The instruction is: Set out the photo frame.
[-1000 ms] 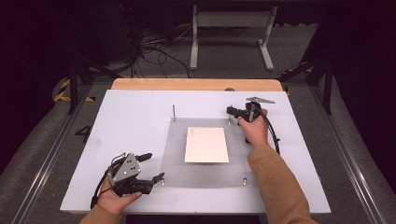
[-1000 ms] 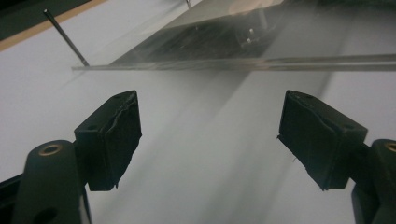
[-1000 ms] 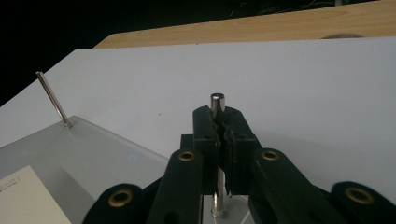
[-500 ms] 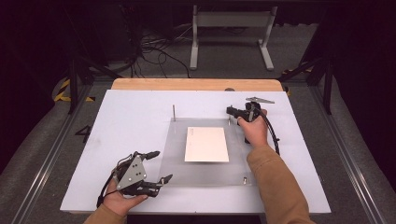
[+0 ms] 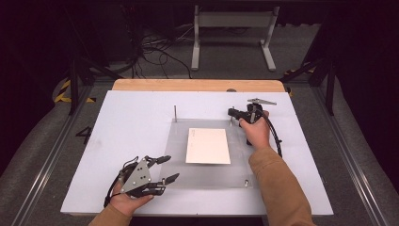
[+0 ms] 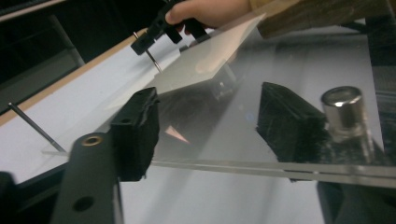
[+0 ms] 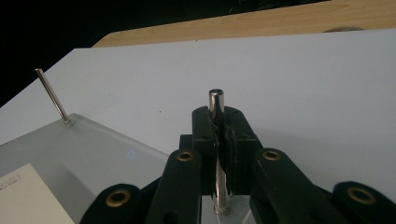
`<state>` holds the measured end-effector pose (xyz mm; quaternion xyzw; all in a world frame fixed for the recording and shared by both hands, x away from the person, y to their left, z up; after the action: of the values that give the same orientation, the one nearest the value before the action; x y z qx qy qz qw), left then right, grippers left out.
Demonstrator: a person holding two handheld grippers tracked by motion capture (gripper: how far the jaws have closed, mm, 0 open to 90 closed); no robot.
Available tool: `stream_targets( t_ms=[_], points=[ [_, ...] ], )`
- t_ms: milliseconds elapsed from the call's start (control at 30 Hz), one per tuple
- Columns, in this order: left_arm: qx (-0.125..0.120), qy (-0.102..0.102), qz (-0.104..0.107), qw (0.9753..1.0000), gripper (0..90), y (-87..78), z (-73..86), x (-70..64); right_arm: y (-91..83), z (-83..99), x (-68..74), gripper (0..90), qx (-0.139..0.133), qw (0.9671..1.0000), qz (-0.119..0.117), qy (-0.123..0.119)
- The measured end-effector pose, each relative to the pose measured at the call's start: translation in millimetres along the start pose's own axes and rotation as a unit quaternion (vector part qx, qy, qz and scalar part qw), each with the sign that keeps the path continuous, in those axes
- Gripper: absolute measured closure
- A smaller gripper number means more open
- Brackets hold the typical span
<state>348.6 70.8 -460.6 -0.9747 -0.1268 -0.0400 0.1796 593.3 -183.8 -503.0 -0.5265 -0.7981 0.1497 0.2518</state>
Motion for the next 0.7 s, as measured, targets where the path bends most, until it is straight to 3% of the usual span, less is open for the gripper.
stream_targets(
  t_ms=[267,433,567,700],
  points=[
    [0.000,0.014,0.003,0.9999,48.0,-1.0,-3.2,-0.4,-0.6,0.0,0.7,83.7,0.000,1.0000,0.004,-0.004],
    [0.002,0.015,0.006,0.9999,47.9,-1.4,-2.7,0.1,-3.7,-0.2,1.1,82.2,0.003,0.9996,0.017,-0.023],
    [-0.002,0.010,0.007,0.9999,48.0,-1.3,-4.7,0.9,-11.1,-1.4,0.2,69.6,0.006,0.9996,0.017,-0.022],
    [-0.003,0.008,0.007,0.9999,48.0,-1.2,-5.4,1.1,-18.9,-1.0,-1.9,63.0,0.012,0.9994,0.019,-0.026]
  ],
)
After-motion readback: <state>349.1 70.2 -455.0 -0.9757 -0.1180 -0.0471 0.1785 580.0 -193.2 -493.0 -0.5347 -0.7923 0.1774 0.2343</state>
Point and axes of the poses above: each handheld gripper's, and its own axes: y roughly forward along the jaws, z roughly out of its underside, x roughly to its left, the point moved 10 cm from there along y, roughly forward along the jaws, and after that the axes turned 13 degrees about z, right-handed, at the moved point
